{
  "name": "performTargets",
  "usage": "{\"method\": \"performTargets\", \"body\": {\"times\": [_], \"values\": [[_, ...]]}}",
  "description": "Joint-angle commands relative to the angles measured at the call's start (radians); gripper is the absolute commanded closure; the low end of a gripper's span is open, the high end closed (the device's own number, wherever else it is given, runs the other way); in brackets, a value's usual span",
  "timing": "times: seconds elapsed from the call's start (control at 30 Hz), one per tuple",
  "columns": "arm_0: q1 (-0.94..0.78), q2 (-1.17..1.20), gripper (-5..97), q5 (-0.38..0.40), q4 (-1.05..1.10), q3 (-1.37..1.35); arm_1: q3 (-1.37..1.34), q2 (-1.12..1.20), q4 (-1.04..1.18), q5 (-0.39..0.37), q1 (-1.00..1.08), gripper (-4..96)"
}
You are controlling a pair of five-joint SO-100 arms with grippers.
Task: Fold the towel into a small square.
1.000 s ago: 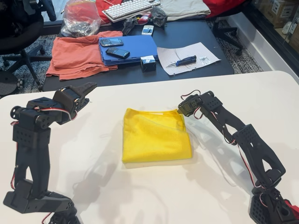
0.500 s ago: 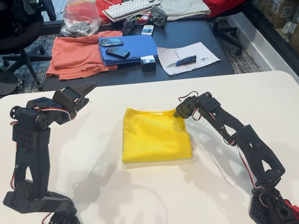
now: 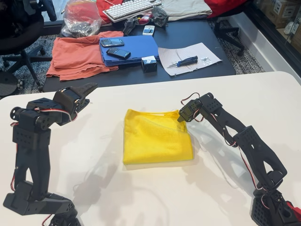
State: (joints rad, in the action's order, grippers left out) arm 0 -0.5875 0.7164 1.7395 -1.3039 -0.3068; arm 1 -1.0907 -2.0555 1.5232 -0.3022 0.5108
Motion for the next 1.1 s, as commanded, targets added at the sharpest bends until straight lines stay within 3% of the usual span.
{"method": "performTargets", "body": {"times": [0.0, 0.1, 0.23, 0.57, 1.07], "values": [[-0.009, 0.015, 80, -0.002, 0.003, 0.02, 0.006, -0.005, 0.0, 0.0, 0.0, 67.7], [-0.011, 0.015, 82, 0.0, 0.006, 0.018, 0.006, -0.005, 0.0, 0.0, 0.0, 67.7], [-0.017, 0.015, 93, 0.011, 0.008, 0.021, 0.006, -0.005, 0.0, 0.0, 0.0, 67.7], [-0.015, 0.015, 92, 0.012, 0.02, 0.025, 0.006, -0.017, 0.0, 0.0, 0.0, 67.7], [0.021, -0.037, 92, 0.014, 0.31, 0.025, 0.006, -0.011, 0.032, 0.0, 0.0, 67.7]]}}
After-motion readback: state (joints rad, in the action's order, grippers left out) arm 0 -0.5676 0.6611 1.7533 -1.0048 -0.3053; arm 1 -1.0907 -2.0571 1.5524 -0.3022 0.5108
